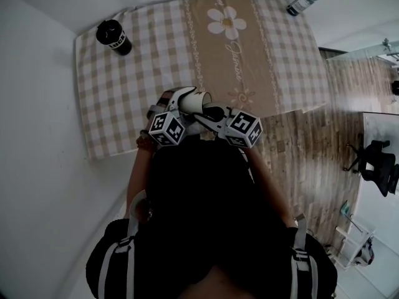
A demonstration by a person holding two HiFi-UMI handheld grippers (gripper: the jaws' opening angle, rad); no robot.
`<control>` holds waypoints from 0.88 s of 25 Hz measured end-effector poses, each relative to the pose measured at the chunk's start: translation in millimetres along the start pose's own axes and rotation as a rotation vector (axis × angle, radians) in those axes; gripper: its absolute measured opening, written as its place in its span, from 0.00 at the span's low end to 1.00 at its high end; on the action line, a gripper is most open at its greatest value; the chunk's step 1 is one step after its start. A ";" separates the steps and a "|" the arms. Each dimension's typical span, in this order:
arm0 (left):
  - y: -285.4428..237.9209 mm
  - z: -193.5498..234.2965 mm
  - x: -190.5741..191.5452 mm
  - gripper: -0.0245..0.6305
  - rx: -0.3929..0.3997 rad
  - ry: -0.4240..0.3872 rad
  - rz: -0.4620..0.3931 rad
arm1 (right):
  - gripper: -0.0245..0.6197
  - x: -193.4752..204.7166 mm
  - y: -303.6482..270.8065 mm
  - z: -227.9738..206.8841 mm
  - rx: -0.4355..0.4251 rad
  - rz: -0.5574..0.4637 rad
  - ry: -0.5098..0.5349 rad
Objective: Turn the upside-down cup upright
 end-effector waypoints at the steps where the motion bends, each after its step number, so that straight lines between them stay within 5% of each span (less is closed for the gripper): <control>1: -0.2 -1.5 -0.5 0.65 -0.001 0.002 -0.009 | 0.10 0.2 0.7 1.3 -0.003 0.002 0.020; 7: 1.8 -1.1 -1.9 0.64 -0.015 0.140 -0.115 | 0.17 -9.9 3.1 2.6 -0.033 -0.065 0.222; 10: 6.2 5.5 3.0 0.64 -0.058 0.146 -0.127 | 0.38 -19.7 9.0 8.4 -0.071 -0.129 0.295; 14: 22.5 18.6 -5.0 0.64 -0.084 0.260 -0.232 | 0.44 -43.2 26.9 -2.3 0.032 -0.290 0.259; 18: 45.8 33.0 -29.7 0.64 -0.135 0.459 -0.478 | 0.76 -49.0 23.9 -2.7 0.018 -0.373 0.172; 22: 47.8 31.5 -47.8 0.65 -0.147 0.448 -0.538 | 0.76 -52.8 12.7 -0.5 -0.002 -0.405 0.120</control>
Point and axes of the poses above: the fingertips, and each gripper's own axes: y backward along the fingers, z to its left, x out of its underside, the point moved 3 cm from there along y, backward along the fingers, and after that the axes turned 14 degrees about -z, right-handed, at the moved point
